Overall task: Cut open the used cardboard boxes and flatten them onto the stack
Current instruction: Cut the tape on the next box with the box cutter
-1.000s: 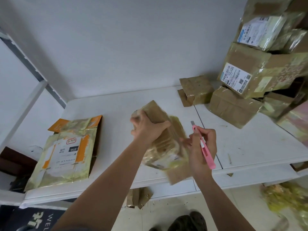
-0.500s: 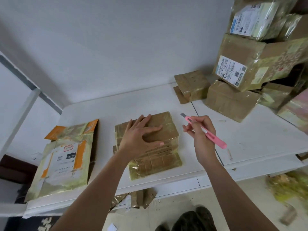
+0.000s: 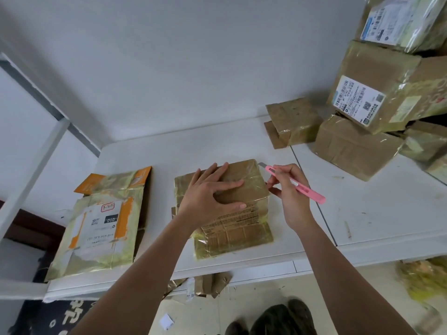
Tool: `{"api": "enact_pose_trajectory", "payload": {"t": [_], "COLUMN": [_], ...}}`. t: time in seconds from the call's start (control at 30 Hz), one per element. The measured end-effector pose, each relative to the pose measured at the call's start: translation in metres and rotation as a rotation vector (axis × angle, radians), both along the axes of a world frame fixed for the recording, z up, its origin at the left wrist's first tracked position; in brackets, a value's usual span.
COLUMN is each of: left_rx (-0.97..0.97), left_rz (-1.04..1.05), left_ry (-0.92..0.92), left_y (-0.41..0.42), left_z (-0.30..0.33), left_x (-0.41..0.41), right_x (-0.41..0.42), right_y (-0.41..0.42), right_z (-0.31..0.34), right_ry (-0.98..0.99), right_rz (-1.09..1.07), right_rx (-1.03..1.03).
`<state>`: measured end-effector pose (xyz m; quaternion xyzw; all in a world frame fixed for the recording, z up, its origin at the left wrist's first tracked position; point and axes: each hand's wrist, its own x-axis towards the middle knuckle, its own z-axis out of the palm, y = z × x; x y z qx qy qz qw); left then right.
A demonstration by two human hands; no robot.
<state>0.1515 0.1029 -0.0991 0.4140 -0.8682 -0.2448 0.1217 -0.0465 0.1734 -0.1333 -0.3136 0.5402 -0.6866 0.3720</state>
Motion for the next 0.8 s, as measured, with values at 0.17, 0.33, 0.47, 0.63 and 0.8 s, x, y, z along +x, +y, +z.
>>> {"api": "enact_pose_trajectory", "payload": {"t": [0.17,0.33,0.47,0.63,0.8], "left_rx": [-0.002,0.001,-0.001,-0.004,-0.005], "left_rz": [0.001,0.001,0.002,0.002,0.002], "left_ry": [-0.012,-0.021,-0.025,-0.022,-0.035], "left_y": [0.0,0.001,0.001,0.001,0.0], "left_z": [0.001,0.003,0.003,0.004,0.003], "left_x": [0.001,0.0,-0.001,0.0,-0.001], "right_x": [-0.002,0.0,-0.004,-0.005,-0.013], "right_y": [-0.003,-0.004,-0.008,-0.006,-0.011], "right_z": [0.0,0.0,0.002,0.002,0.01], "right_ry": [0.015,0.059,0.141,0.161,0.325], "right_rz": [0.003,0.04,0.041,0.038,0.102], "right_rx": [0.007,-0.02,-0.001,0.002,0.035]}}
